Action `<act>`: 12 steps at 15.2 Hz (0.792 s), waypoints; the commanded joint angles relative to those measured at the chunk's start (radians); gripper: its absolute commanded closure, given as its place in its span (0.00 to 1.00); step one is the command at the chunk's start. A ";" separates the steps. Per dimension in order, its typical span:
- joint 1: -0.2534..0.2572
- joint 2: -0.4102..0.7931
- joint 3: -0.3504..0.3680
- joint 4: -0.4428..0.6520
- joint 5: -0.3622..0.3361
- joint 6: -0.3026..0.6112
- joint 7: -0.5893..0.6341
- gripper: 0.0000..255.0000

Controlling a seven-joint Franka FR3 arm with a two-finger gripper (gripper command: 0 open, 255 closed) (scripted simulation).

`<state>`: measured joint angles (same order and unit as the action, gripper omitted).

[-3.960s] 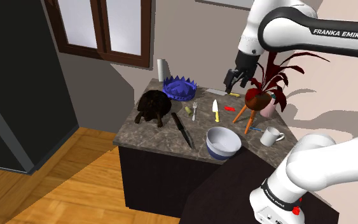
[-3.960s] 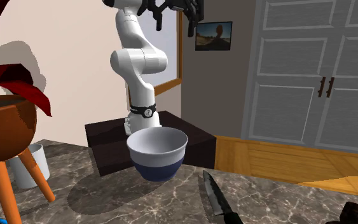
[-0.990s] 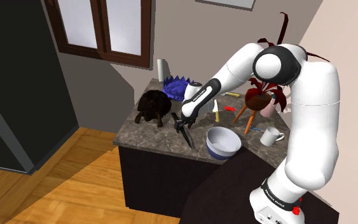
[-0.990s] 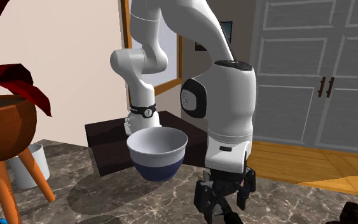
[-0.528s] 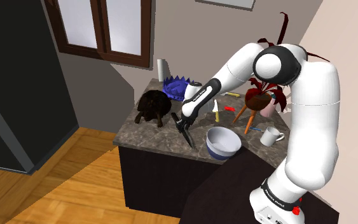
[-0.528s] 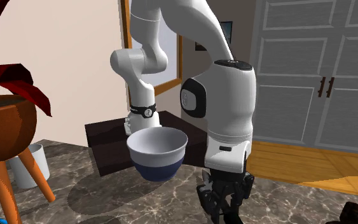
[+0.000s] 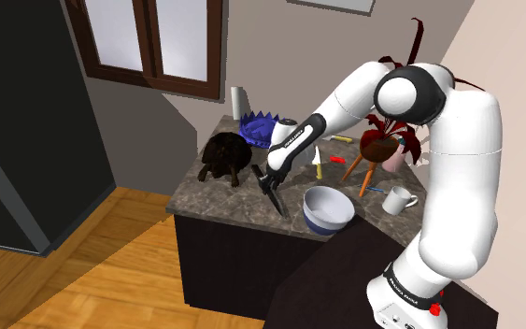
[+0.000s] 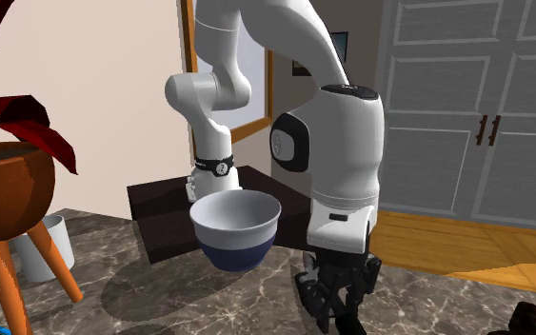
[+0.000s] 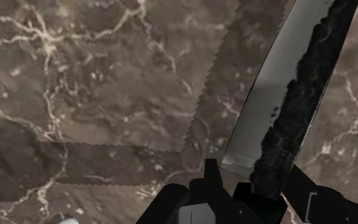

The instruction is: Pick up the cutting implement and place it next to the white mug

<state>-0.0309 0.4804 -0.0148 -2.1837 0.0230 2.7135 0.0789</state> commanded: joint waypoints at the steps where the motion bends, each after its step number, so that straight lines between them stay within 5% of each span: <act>1: 0.000 -0.020 0.000 -0.003 -0.001 -0.018 0.000 1.00; 12: 0.003 -0.150 -0.004 -0.013 -0.006 -0.137 0.004 1.00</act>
<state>-0.0292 0.3427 -0.0189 -2.1949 0.0179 2.5869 0.0813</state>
